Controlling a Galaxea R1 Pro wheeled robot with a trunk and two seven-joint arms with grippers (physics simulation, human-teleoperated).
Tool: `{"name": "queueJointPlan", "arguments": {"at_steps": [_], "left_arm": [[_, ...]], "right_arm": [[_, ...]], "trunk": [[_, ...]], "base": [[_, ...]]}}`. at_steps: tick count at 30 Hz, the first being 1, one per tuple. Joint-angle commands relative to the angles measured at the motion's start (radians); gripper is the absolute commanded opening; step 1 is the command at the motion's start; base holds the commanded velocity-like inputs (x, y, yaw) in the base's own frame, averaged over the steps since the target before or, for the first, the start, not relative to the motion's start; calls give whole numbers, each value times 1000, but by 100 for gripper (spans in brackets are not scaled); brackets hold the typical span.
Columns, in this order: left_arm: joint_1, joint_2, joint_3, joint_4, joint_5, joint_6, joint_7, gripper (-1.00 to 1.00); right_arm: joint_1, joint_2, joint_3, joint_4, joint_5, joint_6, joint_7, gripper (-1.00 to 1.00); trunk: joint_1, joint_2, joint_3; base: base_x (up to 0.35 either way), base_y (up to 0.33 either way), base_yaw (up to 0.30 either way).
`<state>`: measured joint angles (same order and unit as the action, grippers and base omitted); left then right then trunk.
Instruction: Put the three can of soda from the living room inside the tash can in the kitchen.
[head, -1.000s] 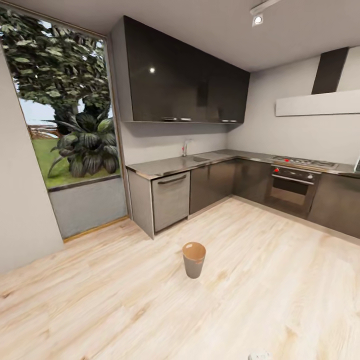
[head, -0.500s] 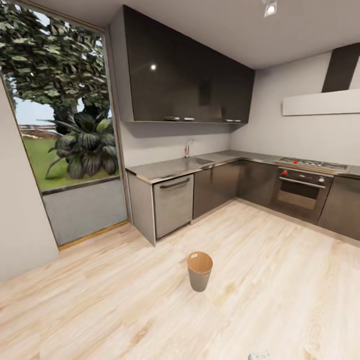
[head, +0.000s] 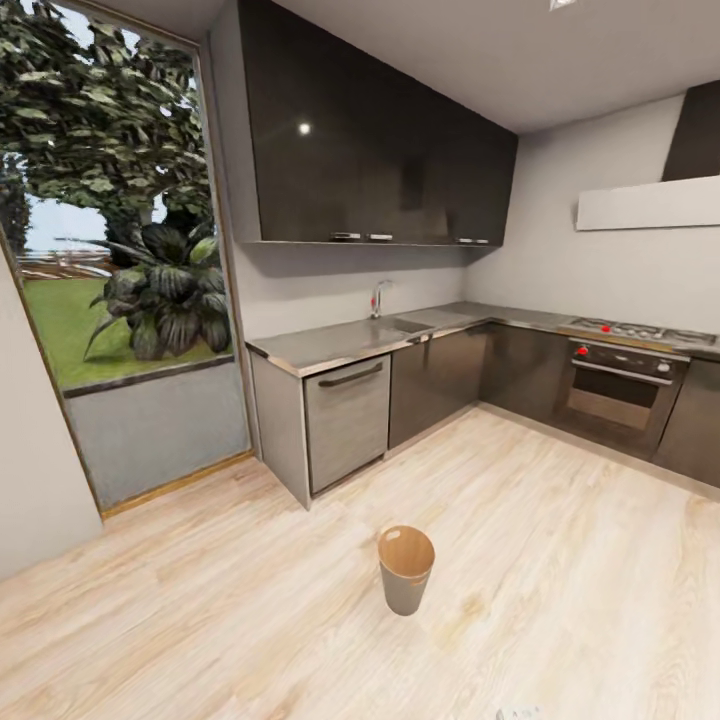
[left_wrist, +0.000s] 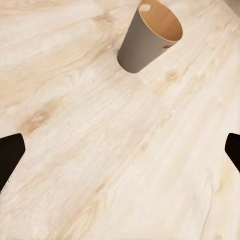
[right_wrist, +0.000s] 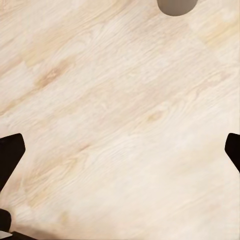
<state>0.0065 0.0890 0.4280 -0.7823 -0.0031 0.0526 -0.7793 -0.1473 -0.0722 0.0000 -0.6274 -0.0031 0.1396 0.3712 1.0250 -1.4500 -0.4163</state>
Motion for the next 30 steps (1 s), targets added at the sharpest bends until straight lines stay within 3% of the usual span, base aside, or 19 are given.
{"name": "queueJointPlan", "arguments": {"at_steps": [1, 30], "left_arm": [[0, 0, 0, 0, 0, 0, 0, 100], [0, 0, 0, 0, 0, 0, 2, 100]], "right_arm": [[0, 0, 0, 0, 0, 0, 0, 100], [0, 0, 0, 0, 0, 0, 0, 100]], "trunk": [[0, 0, 0], [0, 0, 0]], "base": [[347, 1, 0], [347, 0, 0]]}}
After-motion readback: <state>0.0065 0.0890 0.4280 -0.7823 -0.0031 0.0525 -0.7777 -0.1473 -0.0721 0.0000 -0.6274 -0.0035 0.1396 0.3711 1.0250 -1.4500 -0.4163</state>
